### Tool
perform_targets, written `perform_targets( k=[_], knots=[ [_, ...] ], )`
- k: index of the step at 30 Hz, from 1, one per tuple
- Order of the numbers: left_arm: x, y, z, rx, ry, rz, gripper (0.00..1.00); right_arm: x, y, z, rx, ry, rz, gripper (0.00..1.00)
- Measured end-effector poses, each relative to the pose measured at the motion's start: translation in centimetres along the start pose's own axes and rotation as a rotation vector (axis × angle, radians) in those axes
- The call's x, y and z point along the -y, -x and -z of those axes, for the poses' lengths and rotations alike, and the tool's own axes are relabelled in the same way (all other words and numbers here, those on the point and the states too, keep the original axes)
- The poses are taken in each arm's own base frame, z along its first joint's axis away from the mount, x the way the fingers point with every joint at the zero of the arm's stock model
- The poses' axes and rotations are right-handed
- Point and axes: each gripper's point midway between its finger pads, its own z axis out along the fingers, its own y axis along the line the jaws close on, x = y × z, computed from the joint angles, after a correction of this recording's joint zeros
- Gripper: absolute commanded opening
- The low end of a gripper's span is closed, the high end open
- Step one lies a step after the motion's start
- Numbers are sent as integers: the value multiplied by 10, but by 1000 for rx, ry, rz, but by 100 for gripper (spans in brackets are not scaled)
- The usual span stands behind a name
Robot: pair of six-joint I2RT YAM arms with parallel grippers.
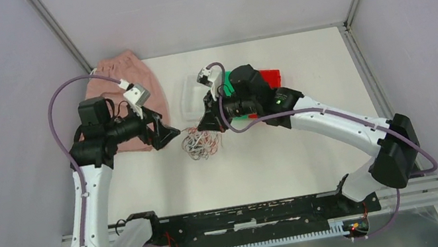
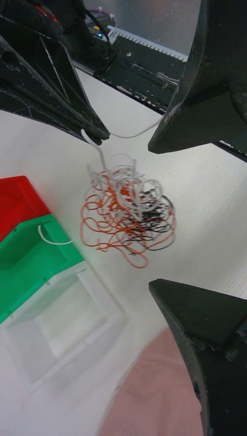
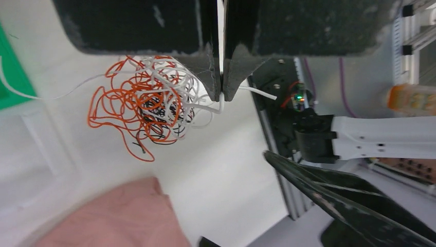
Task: Untangle the cables
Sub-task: Untie the cable.
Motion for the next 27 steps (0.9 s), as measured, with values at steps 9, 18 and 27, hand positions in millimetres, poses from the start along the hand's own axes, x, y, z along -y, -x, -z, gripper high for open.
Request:
perform_targets(
  k=[9,18,27],
  knots=[
    [15,-11,-2,22,-36,-91,93,-49,11,2,5,193,-60,0],
    [50,-39,-11,12,-195,-68,87,-66,13,-4,-2,283,-120,0],
    [60,-35,-12,34,-237,-103,68,-77,14,-9,-9,323,-145,0]
  ],
)
